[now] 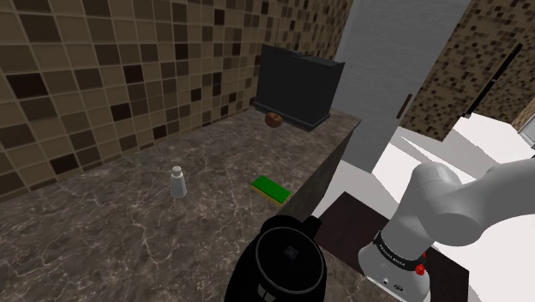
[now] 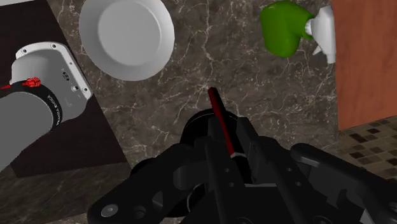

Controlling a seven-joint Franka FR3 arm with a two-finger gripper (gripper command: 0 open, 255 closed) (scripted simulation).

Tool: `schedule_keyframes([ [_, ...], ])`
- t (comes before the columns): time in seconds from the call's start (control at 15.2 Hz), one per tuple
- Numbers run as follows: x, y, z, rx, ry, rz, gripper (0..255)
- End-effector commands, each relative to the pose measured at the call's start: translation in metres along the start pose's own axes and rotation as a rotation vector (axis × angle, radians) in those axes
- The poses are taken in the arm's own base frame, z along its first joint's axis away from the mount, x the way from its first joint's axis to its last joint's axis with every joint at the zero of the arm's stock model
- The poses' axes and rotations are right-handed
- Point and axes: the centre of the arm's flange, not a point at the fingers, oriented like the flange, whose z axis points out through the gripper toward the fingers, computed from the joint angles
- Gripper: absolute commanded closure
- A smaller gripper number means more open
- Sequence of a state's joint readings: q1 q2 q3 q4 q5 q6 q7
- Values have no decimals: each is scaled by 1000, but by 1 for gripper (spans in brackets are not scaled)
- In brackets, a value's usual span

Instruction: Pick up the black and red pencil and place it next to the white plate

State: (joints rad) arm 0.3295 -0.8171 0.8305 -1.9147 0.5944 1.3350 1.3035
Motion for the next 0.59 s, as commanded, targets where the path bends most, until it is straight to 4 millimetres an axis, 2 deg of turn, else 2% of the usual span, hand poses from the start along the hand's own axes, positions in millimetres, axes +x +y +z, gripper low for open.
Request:
schedule_keyframes([
  [0.0,-28,3,1,-1,0,2,255],
  [0.2,-73,3,1,-1,0,2,255],
  [0.53,-73,3,28,-1,0,2,255],
])
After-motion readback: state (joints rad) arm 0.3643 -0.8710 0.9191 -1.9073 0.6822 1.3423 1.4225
